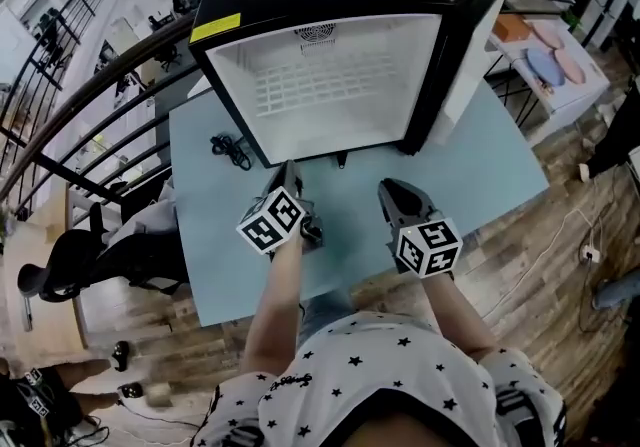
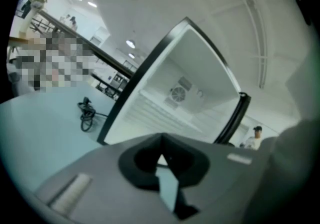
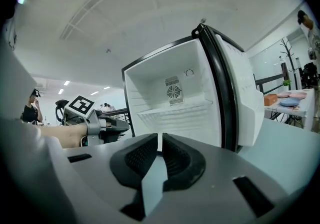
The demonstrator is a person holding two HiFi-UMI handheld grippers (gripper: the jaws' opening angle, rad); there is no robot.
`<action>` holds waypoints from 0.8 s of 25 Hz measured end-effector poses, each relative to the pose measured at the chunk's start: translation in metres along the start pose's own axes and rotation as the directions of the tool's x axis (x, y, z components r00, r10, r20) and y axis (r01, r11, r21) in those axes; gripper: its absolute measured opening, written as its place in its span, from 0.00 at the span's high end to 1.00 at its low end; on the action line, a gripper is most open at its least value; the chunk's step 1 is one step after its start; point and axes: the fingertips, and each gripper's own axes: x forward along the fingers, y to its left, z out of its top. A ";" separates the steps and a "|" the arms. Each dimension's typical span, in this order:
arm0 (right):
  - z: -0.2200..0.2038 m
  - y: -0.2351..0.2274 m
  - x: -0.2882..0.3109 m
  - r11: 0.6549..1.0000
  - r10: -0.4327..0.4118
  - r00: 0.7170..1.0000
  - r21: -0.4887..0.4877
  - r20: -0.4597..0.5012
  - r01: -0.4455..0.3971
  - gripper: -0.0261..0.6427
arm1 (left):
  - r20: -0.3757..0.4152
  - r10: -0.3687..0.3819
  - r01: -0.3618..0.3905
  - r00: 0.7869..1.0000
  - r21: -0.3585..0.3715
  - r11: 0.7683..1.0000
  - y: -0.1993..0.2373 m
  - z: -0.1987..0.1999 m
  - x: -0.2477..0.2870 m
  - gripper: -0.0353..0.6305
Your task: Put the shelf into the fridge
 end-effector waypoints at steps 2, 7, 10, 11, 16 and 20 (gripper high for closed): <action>-0.001 0.008 -0.009 1.000 0.020 1.000 0.007 0.004 -0.020 0.90 | -0.006 0.002 -0.002 1.000 0.048 0.999 -0.007 -0.008 -0.016 0.94; -0.003 0.028 -0.031 0.997 0.067 0.998 0.023 0.016 -0.067 0.90 | -0.040 0.005 0.003 0.999 0.185 0.983 -0.029 -0.032 -0.051 0.94; -0.003 0.039 -0.046 0.995 0.091 0.996 0.029 0.019 -0.092 0.90 | -0.072 -0.006 0.022 0.997 0.235 0.972 -0.044 -0.050 -0.072 0.94; -0.004 0.042 -0.051 0.995 0.098 0.995 0.031 0.020 -0.099 0.90 | -0.082 -0.014 0.033 0.997 0.238 0.971 -0.048 -0.056 -0.079 0.94; -0.006 0.059 -0.072 0.991 0.124 0.992 0.037 0.032 -0.125 0.90 | -0.118 -0.079 0.102 0.990 0.211 0.972 -0.068 -0.079 -0.110 0.94; -0.011 0.073 -0.084 0.990 0.139 0.990 0.028 0.022 -0.139 0.90 | -0.148 -0.100 0.131 0.984 0.219 0.967 -0.075 -0.092 -0.132 0.94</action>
